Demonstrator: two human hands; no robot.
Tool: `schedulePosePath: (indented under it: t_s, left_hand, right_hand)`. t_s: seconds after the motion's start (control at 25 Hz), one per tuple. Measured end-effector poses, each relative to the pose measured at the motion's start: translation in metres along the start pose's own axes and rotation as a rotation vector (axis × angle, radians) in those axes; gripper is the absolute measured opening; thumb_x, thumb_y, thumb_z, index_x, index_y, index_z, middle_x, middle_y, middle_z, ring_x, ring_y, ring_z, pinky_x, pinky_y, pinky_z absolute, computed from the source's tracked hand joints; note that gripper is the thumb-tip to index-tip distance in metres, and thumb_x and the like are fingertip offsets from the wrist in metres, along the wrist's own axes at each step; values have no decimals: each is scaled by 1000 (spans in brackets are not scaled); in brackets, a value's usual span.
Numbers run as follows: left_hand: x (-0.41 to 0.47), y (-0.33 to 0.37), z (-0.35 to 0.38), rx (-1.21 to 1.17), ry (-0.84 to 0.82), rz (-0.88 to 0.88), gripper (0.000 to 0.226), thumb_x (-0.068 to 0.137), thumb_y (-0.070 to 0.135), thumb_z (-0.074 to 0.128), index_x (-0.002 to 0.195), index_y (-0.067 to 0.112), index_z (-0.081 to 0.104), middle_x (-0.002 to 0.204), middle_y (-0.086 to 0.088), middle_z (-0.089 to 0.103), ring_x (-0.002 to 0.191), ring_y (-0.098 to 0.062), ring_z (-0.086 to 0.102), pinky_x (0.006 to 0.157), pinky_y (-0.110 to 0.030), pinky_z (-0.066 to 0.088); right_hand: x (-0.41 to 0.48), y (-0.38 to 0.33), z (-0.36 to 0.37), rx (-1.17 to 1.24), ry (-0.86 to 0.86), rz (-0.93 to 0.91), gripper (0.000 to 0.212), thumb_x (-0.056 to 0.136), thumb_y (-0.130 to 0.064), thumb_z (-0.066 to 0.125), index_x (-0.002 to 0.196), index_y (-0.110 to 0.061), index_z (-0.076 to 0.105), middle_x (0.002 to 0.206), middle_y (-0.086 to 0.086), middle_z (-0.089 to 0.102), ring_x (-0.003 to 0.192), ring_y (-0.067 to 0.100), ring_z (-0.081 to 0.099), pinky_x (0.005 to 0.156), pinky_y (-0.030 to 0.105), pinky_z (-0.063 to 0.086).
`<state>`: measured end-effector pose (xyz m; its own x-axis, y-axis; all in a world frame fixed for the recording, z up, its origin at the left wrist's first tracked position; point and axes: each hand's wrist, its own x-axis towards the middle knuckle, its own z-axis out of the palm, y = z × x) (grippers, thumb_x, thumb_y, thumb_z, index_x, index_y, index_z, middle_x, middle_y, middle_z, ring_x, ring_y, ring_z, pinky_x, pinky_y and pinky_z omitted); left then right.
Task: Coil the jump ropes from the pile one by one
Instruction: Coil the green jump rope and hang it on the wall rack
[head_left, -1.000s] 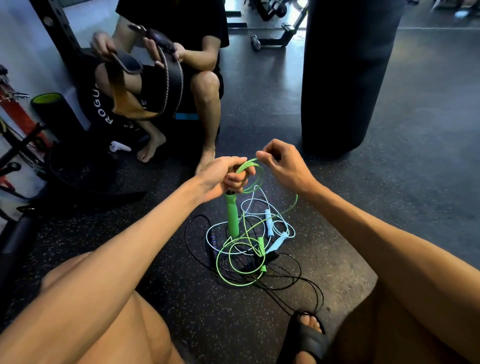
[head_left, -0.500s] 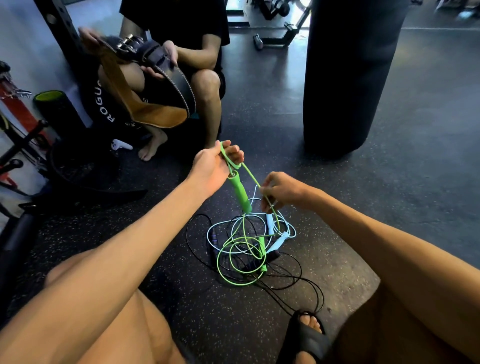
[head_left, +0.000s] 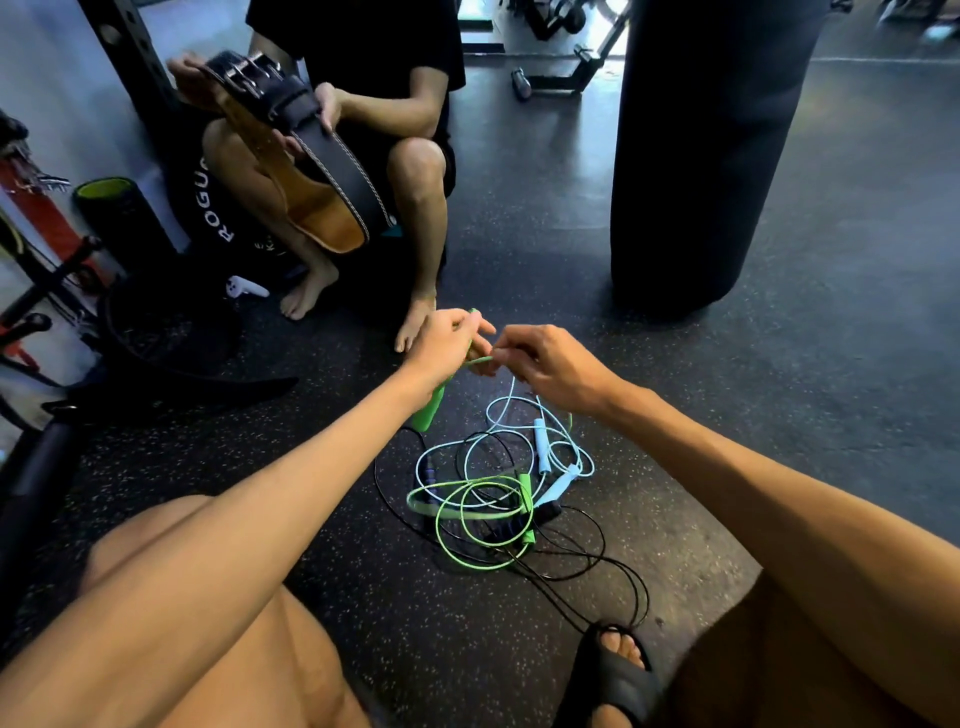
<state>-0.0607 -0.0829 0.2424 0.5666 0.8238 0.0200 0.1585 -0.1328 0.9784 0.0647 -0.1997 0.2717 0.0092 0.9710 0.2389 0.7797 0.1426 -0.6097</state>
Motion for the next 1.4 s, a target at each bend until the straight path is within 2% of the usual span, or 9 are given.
schedulePosePath:
  t_s: [0.12,0.24,0.36,0.56,0.8,0.96,1.12,1.28,1.4]
  left_hand:
    - [-9,4,5,75,-163,-31,39,104,17,38,73,10,60,54,-8,57,41,-15,54,47,-28,45]
    - [-18,14,8,-41,-402,-192,41,103,15,30,81,4,64,46,-1,40,34,-9,33,36,-18,26]
    - [-20,17,6,-222,-597,-305,43,101,23,29,80,4,61,43,4,26,36,-8,17,40,-22,15]
    - [-18,26,0,-561,-683,-261,38,102,30,30,82,8,53,43,9,24,42,-11,9,45,-26,14]
    - [-15,35,-4,-899,-398,-211,36,105,29,25,87,8,48,51,5,30,43,-9,27,51,-24,31]
    - [-3,34,-9,-1022,-5,-196,32,107,22,26,91,5,47,62,-6,44,56,-20,47,64,-32,42]
    - [7,22,-14,-829,197,-88,28,107,18,25,94,3,46,66,-18,61,58,-29,68,62,-37,55]
    - [4,14,-11,-467,157,18,24,106,17,25,103,1,43,78,-27,63,60,-26,69,52,-24,51]
    - [0,10,-7,-274,73,32,24,106,17,30,102,0,47,69,-19,65,57,-25,67,56,-27,53]
  right_hand:
    - [2,0,-5,5,114,1,17,94,-16,61,80,-9,67,60,-10,53,50,2,45,50,14,30]
    - [5,4,-13,127,176,72,12,90,-18,66,80,-14,62,55,-12,50,48,0,40,50,17,31]
    - [6,8,-19,299,187,143,17,90,-22,67,85,-8,59,62,-6,54,50,-2,40,50,16,33]
    - [7,20,-16,441,199,314,21,97,-29,58,87,-12,51,63,0,49,55,8,43,55,28,45]
    - [1,25,-4,502,-21,568,9,102,-13,46,94,-8,46,70,14,56,55,25,57,69,51,57]
    - [-12,20,-1,483,-317,592,12,101,-13,49,103,-2,44,75,21,67,59,28,67,59,39,58]
    - [-13,17,6,412,-378,497,11,98,-10,55,98,-1,48,74,22,66,56,28,66,56,36,57]
    - [-3,10,3,147,-246,210,14,96,-15,59,88,-4,64,65,2,63,54,13,56,56,27,48]
    - [0,4,-2,37,-129,69,20,97,-18,56,87,-10,70,60,-8,57,50,2,49,53,16,39]
